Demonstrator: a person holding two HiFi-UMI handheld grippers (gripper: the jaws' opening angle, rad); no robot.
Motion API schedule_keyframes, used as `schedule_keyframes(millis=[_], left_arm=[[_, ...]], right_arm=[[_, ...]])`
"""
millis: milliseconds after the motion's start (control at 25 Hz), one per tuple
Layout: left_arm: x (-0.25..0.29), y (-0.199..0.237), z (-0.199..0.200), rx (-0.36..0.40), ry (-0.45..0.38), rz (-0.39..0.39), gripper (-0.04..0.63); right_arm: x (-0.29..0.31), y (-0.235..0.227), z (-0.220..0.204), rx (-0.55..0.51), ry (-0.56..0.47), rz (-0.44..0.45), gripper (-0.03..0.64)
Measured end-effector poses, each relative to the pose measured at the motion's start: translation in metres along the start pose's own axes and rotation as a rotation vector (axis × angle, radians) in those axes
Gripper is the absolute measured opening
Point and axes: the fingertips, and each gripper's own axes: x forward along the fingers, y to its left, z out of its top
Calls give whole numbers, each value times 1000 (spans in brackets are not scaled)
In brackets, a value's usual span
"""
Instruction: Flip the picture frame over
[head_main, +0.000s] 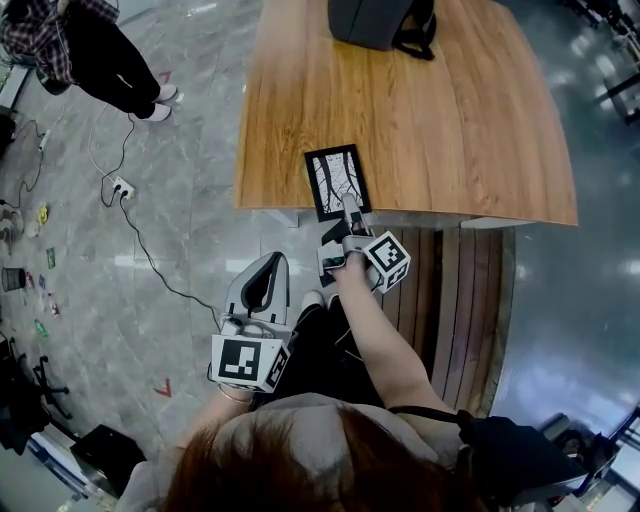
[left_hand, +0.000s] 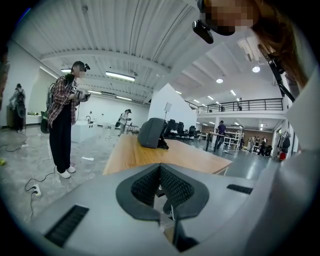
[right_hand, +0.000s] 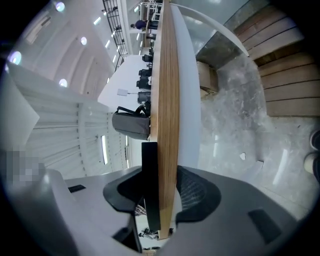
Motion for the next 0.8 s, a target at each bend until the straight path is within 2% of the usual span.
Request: schedule_keyframes(millis=[160,280,520,600,680,720,800], left_arm=[[-2,0,-2,-9,5,-8,6],[-2,-1,-3,-14,5,-12,6],[-4,-10,3,-6,-9,-28,6],[-5,-11,4,-5,-11,-33,6],[-6,-11,5,-7,-13,-35,6],[-6,-11,5,-10,-17,-36,6],[-5,-10,7,-14,-24,-39,6]], right_arm=[[-23,0,-8,37,-41,21,159],[-32,7,-10,27,-59,60,60],[-44,18,0,-12,-90,57,48],[-50,28,5,-58,-99,51,46],[-53,47,12,-197,-95,45,41],[-54,59,16,-313,-92,39,41],[-53,82,25,-612,-82,17,41]])
